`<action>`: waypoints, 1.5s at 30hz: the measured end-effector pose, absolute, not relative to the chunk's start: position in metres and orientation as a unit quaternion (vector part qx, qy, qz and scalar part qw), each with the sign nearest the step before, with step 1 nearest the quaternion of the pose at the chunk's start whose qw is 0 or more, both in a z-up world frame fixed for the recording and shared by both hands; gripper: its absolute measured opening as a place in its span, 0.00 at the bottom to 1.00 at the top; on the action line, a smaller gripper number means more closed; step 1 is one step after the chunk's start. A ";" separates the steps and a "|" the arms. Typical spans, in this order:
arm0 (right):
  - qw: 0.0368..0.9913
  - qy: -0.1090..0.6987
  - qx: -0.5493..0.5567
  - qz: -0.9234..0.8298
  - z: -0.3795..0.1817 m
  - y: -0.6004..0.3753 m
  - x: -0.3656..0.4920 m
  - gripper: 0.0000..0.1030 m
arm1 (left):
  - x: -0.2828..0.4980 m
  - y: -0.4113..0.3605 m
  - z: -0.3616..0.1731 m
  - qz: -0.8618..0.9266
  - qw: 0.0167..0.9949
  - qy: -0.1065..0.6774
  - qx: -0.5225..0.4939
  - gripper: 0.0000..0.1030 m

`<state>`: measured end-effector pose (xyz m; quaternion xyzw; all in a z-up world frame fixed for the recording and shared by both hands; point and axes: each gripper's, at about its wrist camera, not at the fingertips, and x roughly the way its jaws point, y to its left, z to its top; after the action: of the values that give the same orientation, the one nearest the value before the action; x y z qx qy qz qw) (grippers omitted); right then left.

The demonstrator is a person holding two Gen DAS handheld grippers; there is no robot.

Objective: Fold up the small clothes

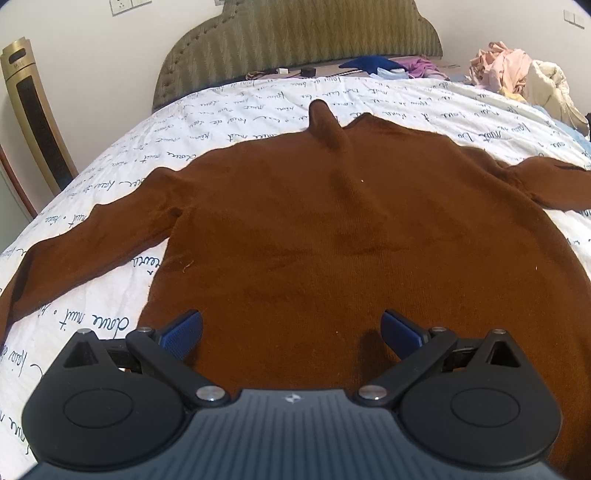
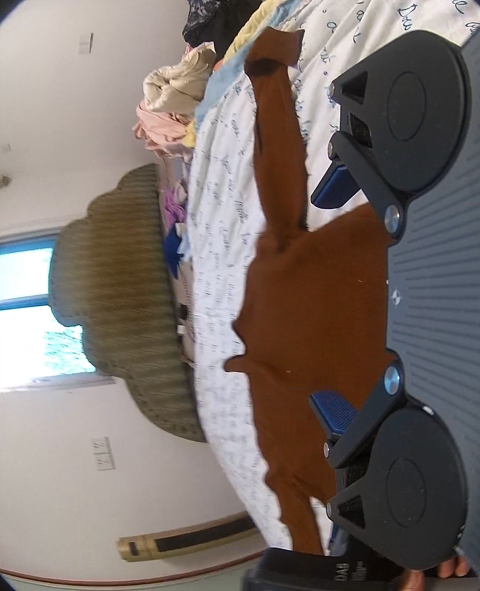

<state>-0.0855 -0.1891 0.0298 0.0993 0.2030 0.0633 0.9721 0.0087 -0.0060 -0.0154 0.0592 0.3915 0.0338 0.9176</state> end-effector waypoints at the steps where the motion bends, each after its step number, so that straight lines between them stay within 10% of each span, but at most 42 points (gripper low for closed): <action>1: 0.972 0.206 0.095 0.066 0.029 -0.187 -0.084 1.00 | 0.008 -0.007 -0.016 0.033 0.918 0.390 0.063 1.00; 45: 0.973 0.212 0.041 0.087 0.018 -0.172 -0.078 1.00 | 0.021 -0.008 -0.026 0.053 0.911 0.403 0.075 1.00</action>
<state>-0.0780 -0.1719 0.0175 0.0410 0.2117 0.0868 0.9726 0.0213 -0.0075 -0.0256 0.0749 0.4025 0.0530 0.9108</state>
